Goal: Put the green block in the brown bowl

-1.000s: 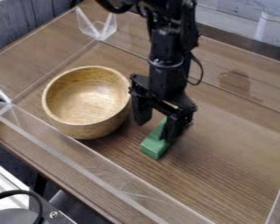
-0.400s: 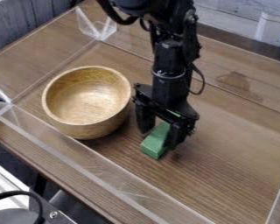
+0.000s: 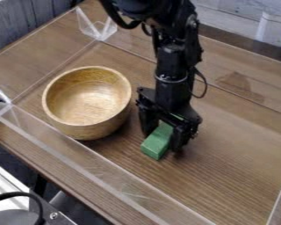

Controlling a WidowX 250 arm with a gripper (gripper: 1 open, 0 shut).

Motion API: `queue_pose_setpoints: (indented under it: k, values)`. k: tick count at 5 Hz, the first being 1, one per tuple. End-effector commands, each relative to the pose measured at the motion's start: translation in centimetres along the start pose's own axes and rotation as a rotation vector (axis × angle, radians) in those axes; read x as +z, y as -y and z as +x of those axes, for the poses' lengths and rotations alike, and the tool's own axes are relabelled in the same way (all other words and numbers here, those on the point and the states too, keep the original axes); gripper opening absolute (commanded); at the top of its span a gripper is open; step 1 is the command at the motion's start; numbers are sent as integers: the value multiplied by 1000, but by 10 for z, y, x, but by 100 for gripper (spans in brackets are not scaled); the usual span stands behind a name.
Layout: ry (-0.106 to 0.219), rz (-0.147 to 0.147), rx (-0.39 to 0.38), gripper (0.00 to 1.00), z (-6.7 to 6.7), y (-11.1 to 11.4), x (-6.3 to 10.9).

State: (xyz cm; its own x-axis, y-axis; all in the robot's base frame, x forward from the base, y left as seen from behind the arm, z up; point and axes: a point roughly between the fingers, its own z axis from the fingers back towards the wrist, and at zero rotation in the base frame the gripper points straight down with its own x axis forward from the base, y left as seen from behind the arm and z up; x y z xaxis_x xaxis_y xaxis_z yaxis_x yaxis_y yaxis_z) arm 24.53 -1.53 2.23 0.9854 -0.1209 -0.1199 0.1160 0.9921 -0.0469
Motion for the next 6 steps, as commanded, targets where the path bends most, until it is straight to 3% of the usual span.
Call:
queue_pose_setpoints:
  k: [1, 6]
  values:
    - [47, 2, -13, 100, 9, 1, 7]
    - [72, -18, -6, 100, 15, 3, 2]
